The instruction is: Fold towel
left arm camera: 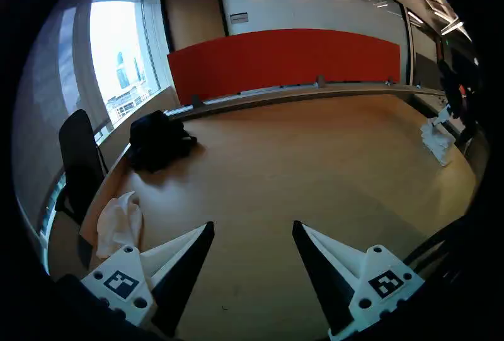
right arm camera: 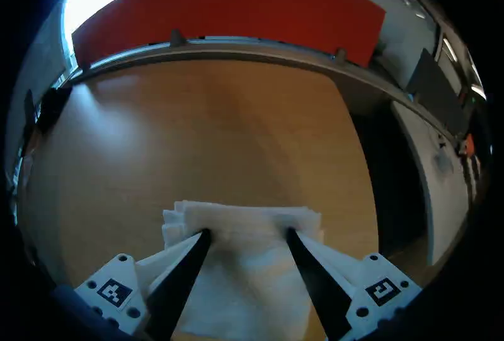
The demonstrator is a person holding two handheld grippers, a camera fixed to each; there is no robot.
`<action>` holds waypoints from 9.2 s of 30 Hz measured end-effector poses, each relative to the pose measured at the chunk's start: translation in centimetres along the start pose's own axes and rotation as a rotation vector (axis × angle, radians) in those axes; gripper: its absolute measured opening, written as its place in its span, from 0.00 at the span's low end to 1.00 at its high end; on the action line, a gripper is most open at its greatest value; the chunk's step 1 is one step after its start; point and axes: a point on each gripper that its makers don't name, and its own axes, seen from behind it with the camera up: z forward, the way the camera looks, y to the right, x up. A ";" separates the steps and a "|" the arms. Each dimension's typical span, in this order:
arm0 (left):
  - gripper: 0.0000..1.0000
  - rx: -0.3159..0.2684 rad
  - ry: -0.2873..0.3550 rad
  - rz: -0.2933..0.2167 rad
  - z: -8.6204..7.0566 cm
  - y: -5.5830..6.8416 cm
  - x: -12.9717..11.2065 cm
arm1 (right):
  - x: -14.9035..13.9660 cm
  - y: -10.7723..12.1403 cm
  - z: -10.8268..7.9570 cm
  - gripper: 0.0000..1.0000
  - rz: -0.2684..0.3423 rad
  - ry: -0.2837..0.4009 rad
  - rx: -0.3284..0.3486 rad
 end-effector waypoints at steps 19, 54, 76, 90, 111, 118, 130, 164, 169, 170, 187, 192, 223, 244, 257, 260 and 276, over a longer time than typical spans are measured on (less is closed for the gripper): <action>0.92 -0.012 0.012 -0.009 0.4 -0.1 0.3 | 0.9 -0.7 -2.1 0.94 0.009 0.049 -0.002; 0.92 -0.050 0.071 0.004 1.1 0.1 3.1 | 7.5 -0.4 -12.3 0.94 0.148 0.504 -0.111; 0.92 -0.065 0.079 0.001 1.4 0.6 3.5 | 11.2 -1.2 -16.2 0.94 0.161 0.713 -0.149; 0.92 -0.066 0.090 -0.014 1.6 0.4 3.7 | 15.0 -3.1 -20.3 0.95 0.170 0.878 -0.159; 0.92 -0.078 0.135 -0.050 2.2 -0.1 4.7 | 16.9 -11.0 -20.9 0.94 0.102 0.886 -0.108; 0.92 -0.082 0.156 -0.063 2.3 -0.8 5.3 | 18.0 -14.3 -21.4 0.94 0.096 0.896 -0.090; 0.92 -0.074 0.230 -0.090 2.2 -2.7 8.0 | 18.6 -19.2 -21.3 0.95 0.107 0.881 -0.045; 0.92 -0.009 0.569 -0.175 3.4 -7.3 23.7 | 18.8 -25.1 -22.3 0.95 0.120 0.872 0.006; 0.92 -0.015 0.580 -0.193 3.7 -7.0 24.2 | 19.1 -25.2 -22.5 0.95 0.127 0.868 0.009; 0.92 -0.017 0.582 -0.197 3.8 -6.9 24.3 | 19.2 -25.2 -22.6 0.95 0.129 0.869 0.009; 0.92 -0.007 0.560 -0.154 7.0 -6.1 21.9 | 19.5 -26.0 -22.9 0.95 0.150 0.860 0.005; 0.92 0.002 0.567 -0.170 8.1 -6.4 20.4 | 19.5 -26.1 -22.7 0.94 0.164 0.867 0.005; 0.92 0.012 0.592 -0.196 13.3 -5.3 10.4 | 17.5 -26.2 -21.1 0.94 0.162 0.939 -0.051; 0.92 0.015 0.591 -0.201 14.8 -4.5 7.0 | 16.5 -26.8 -19.2 0.94 0.154 0.934 -0.058; 0.92 0.038 0.592 -0.170 15.0 -4.1 6.8 | 16.2 -26.4 -19.1 0.95 0.151 0.935 -0.056; 0.92 0.041 0.591 -0.170 15.1 -4.1 6.8 | 16.2 -26.3 -19.3 0.95 0.149 0.940 -0.057; 0.97 0.042 0.591 -0.169 15.5 -4.0 6.6 | 17.3 -25.2 -20.7 0.94 0.113 0.992 -0.078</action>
